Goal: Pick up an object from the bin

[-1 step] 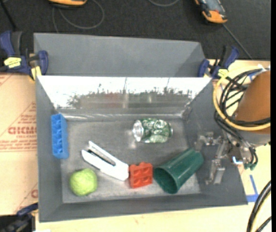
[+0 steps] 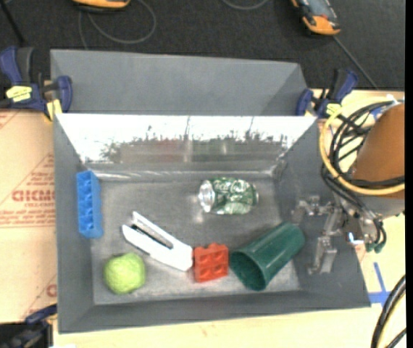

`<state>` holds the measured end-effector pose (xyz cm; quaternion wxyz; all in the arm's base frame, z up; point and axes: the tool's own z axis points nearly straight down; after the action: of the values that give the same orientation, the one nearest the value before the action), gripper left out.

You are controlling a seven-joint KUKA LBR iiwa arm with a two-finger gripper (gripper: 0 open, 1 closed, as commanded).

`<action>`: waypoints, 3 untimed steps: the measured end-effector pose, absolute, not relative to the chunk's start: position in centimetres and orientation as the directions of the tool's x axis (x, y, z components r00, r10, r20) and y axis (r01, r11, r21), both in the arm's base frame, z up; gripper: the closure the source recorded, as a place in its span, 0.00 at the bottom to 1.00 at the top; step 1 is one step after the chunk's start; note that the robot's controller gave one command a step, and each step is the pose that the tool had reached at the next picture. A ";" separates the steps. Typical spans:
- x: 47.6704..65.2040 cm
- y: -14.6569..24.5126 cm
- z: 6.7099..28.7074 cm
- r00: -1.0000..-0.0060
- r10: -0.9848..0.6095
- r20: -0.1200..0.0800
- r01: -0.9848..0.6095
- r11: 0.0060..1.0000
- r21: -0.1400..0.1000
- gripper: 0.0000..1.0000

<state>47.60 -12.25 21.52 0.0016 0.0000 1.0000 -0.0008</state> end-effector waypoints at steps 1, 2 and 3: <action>50.8 -8.2 15.9 -0.998 -0.056 -0.010 -0.056 0.998 -0.003 0.00; 50.2 -7.9 11.9 -0.997 0.083 -0.002 0.083 0.997 0.001 0.00; 49.3 -8.7 10.2 -0.958 0.286 -0.008 0.286 0.958 0.003 0.00</action>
Offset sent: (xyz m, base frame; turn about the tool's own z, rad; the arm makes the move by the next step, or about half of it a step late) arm 0.0110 0.0362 -0.1452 0.4220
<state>49.35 -8.67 10.15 0.0039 0.1448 0.9895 0.0008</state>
